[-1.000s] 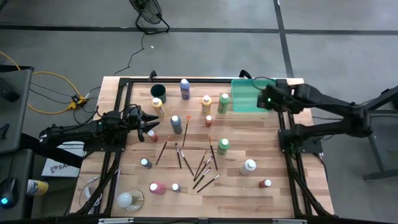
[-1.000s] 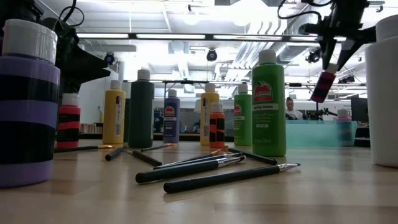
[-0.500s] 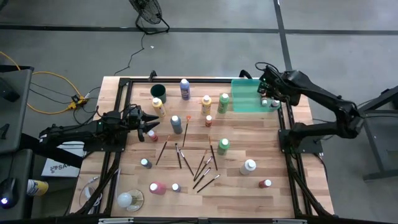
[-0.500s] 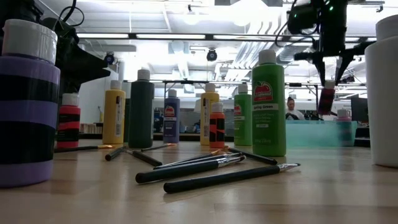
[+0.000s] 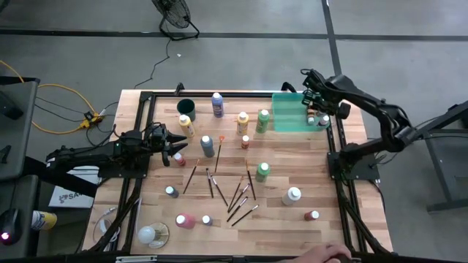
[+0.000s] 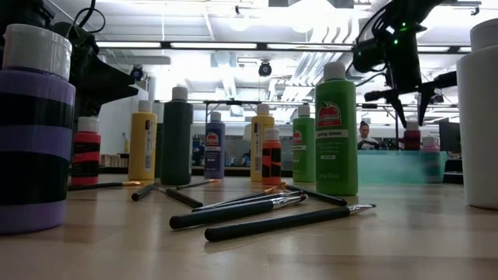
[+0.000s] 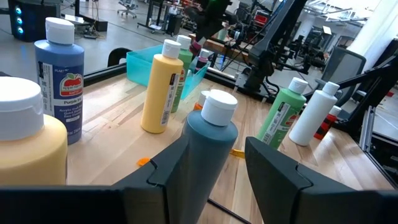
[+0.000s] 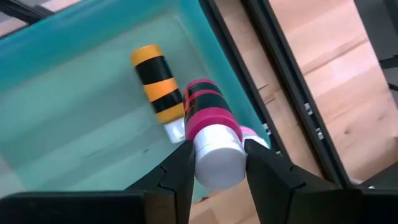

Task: Pick & Place Paint Supplies
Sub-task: Put the small pink paint bottle into the green bin

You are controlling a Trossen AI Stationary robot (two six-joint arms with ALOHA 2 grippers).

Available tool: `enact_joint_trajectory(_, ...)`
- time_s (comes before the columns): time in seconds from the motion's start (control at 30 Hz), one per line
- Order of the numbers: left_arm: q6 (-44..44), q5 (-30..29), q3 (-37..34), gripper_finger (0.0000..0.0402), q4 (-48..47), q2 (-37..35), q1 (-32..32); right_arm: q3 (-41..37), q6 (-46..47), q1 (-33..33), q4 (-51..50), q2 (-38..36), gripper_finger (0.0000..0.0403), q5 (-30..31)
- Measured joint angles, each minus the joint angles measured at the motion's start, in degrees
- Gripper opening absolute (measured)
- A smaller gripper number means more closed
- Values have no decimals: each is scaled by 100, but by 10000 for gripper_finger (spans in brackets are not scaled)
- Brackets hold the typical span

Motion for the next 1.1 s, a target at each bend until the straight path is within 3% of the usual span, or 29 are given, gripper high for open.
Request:
enact_joint_trajectory(0.47, 0, 0, 0, 152, 0, 0, -1, -80, -207, -415, 44, 338, 123, -306)
enact_joint_trajectory(1.1, 0, 0, 0, 152, 0, -2, 0, -118, -337, -676, 52, 352, 140, -246)
